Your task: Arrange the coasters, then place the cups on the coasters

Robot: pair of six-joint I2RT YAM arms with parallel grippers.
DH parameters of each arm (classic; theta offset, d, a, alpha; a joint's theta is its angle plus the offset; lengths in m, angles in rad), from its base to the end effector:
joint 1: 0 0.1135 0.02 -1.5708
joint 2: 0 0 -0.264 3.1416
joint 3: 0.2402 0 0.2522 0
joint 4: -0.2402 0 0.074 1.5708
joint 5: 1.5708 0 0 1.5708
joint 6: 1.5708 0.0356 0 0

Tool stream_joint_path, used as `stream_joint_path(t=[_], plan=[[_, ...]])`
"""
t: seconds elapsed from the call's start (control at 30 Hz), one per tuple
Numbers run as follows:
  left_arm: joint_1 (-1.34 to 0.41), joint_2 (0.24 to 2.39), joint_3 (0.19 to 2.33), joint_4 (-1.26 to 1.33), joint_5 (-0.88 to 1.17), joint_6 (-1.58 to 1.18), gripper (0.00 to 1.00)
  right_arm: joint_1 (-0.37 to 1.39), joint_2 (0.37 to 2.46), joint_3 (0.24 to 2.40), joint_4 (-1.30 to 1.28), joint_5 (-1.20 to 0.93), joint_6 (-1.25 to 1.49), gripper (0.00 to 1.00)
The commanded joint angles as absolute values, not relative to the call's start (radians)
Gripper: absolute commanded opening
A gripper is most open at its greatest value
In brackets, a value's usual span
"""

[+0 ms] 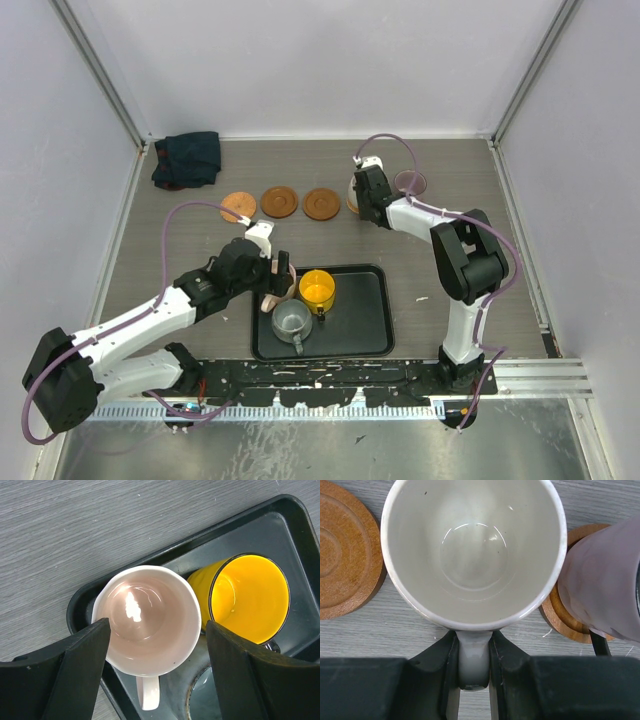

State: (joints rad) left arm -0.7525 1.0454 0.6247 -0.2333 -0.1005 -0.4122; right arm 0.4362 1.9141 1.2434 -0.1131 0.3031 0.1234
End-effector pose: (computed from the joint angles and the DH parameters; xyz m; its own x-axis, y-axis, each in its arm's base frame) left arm 0.1649 -0.1495 0.2301 -0.6560 0.0682 -0.7516 0.3919 0.8819 -0.2620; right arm 0.3802 0.1655 0.1806 -0.6611 -0.1785 -0.7288 -0.1313 0.9838 -0.1219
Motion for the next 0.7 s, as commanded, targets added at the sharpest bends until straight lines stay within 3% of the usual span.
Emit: stream_joint_path(t=[0.0,0.67], plan=[[-0.745,1.041,0.636,-0.207,-0.12,-0.399,0.79,0.434,1.888,1.294,0.019,0.326,0.128,0.01],[-0.744,1.044,0.633,-0.202,-0.115,-0.397,0.79,0.435,1.872,1.222,0.017,0.335,0.172,0.01]])
